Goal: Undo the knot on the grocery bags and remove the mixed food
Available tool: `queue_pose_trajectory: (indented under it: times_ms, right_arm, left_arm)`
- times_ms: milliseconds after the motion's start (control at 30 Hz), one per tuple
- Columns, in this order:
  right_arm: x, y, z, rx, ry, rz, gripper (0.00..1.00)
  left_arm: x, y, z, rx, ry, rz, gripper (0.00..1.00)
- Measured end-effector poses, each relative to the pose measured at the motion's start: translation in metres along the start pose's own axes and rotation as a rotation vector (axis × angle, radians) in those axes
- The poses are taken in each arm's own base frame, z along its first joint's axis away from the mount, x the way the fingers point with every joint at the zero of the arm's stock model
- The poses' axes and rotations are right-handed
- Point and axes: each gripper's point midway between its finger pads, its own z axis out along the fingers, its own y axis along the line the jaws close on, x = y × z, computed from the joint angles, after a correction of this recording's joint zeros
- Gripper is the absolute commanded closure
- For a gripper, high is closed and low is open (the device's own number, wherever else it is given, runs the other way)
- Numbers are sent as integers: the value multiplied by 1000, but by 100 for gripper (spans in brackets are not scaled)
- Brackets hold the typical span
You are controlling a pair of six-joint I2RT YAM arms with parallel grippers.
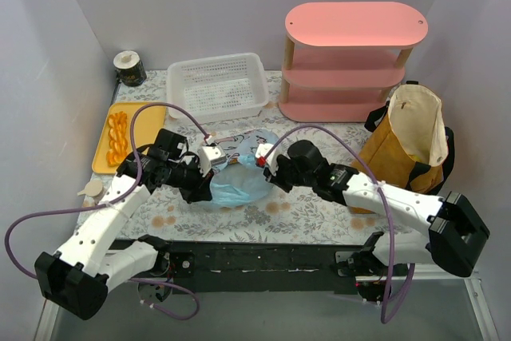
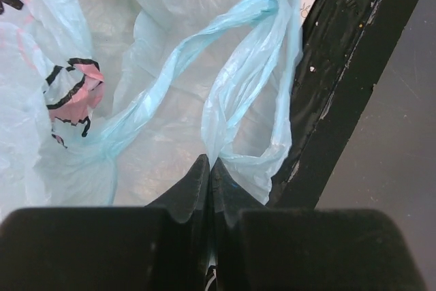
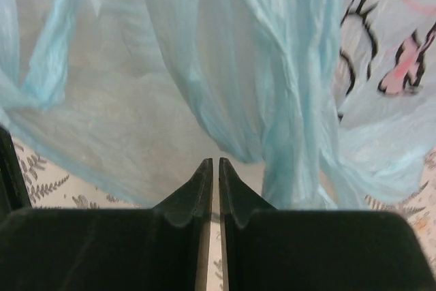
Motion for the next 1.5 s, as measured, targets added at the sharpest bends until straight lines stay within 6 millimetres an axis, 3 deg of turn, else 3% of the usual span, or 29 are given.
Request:
queue_pose_trajectory:
  times_ms: [200,300,400,467,533,633,800,867,967,1067,1167,1300,1500]
  right_arm:
    - [-79,-16,23,-27,-122,-53,89]
    - [-101,-11,44,-61,-161,-71,89]
    - [-103,-8,70,-76,-181,-50,87]
    - [-101,-14,83,-56,-191,-44,70]
    - [-102,-22,95,-25,-212,-54,44]
    - [-108,-36,111,17,-247,-95,37]
    - [-115,-56,128,59,-290,-222,41]
    - [-105,-63,134,69,-263,-275,43]
    - [-66,-67,148,74,-147,-339,44]
    - [-13,-54,147,26,-27,-399,45]
    - [23,-42,136,-22,36,-465,45]
    - [15,-42,127,-20,8,-557,46]
    - [-5,-57,138,12,-39,-663,50]
  left_arm:
    - [-9,9,4,-1,17,-13,100]
    - [-18,12,1,-19,0,-8,100]
    - [-12,19,-4,-68,24,-63,100]
    - [-4,26,-6,-111,55,-113,100]
    - [2,33,-9,-156,78,-152,100]
    - [8,42,-14,-222,97,-200,100]
    - [16,52,-19,-302,126,-239,100]
    - [14,54,-20,-309,114,-224,100]
    - [-4,43,-16,-251,48,-114,100]
    - [-13,39,-15,-222,6,-73,100]
    - [-20,42,-16,-220,-23,-64,100]
    - [-24,42,-15,-208,-41,-58,100]
    - [-26,39,-12,-181,-50,-57,100]
